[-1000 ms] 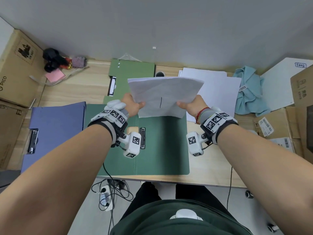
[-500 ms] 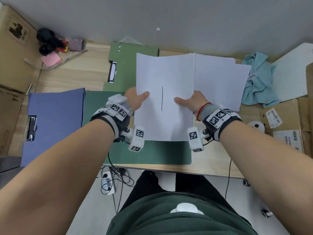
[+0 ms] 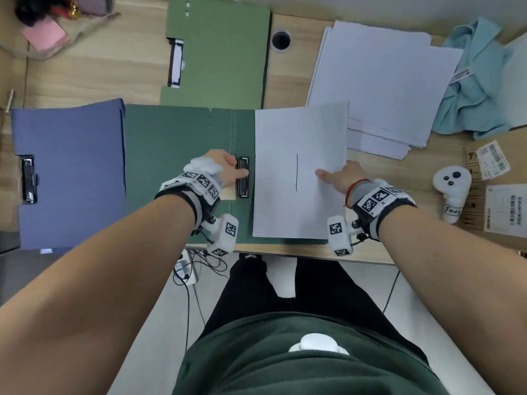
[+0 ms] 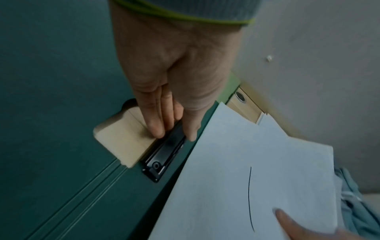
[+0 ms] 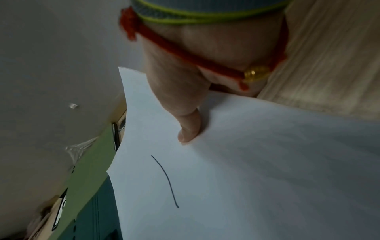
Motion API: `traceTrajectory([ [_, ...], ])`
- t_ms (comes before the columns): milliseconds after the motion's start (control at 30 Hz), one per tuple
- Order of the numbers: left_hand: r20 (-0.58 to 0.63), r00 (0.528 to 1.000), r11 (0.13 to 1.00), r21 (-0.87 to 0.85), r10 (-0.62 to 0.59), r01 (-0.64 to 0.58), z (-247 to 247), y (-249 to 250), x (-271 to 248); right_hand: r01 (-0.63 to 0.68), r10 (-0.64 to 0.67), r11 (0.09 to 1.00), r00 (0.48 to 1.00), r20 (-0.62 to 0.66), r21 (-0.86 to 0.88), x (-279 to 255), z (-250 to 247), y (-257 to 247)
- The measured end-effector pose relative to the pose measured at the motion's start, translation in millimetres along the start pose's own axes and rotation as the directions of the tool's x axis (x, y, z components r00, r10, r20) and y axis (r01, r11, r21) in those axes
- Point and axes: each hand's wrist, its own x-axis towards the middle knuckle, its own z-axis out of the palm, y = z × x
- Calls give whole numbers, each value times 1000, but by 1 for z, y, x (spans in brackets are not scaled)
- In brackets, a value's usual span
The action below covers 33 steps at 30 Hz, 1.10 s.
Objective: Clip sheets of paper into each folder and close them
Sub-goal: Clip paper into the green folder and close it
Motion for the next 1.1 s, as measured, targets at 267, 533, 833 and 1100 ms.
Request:
traceTrajectory([
  [267, -119, 992, 892, 453, 38, 20, 17, 23, -5, -2, 2, 1000, 1000, 6, -5, 7, 11, -3],
  [533, -55, 998, 900, 432, -37, 57, 12, 27, -3, -14, 14, 1000, 1000, 21, -3, 12, 18, -5],
  [833, 39, 995, 995, 52, -87, 85, 3, 9, 7, -2, 1, 1000, 996, 89, 8, 12, 10, -1],
  [1100, 117, 992, 982, -178, -49, 69, -4, 6, 5, 8, -8, 1000, 996, 84, -1, 11, 21, -3],
])
